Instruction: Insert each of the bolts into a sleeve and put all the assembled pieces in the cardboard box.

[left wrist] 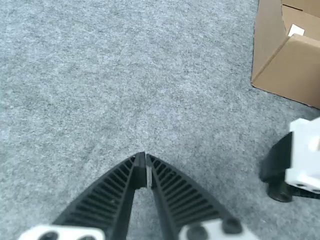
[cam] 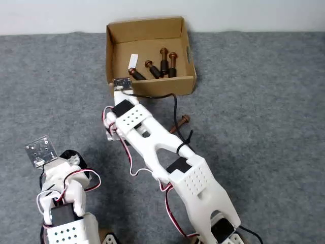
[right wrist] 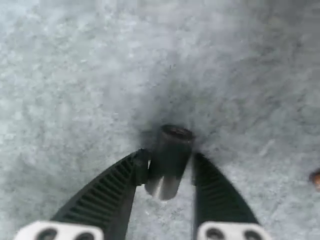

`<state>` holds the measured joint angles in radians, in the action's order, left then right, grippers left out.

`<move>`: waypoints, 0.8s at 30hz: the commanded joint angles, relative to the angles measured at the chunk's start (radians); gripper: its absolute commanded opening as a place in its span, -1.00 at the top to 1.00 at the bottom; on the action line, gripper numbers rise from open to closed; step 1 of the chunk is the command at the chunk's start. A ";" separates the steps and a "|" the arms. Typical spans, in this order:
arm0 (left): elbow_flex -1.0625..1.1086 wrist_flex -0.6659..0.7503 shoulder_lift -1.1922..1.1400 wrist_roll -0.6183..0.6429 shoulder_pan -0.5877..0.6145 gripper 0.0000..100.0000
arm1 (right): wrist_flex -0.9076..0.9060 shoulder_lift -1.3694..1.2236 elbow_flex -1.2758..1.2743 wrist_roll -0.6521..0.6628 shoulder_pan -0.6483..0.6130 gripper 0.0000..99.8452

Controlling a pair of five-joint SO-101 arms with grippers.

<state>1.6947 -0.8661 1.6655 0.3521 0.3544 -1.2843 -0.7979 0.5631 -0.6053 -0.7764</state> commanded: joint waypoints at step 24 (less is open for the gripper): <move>-0.005 -0.018 0.002 0.006 -0.074 0.99 | -0.498 0.627 0.084 0.229 0.114 0.98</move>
<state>1.6947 -0.8661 1.6655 0.3521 0.2900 -1.6893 -0.3284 0.5877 -0.3859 -0.7119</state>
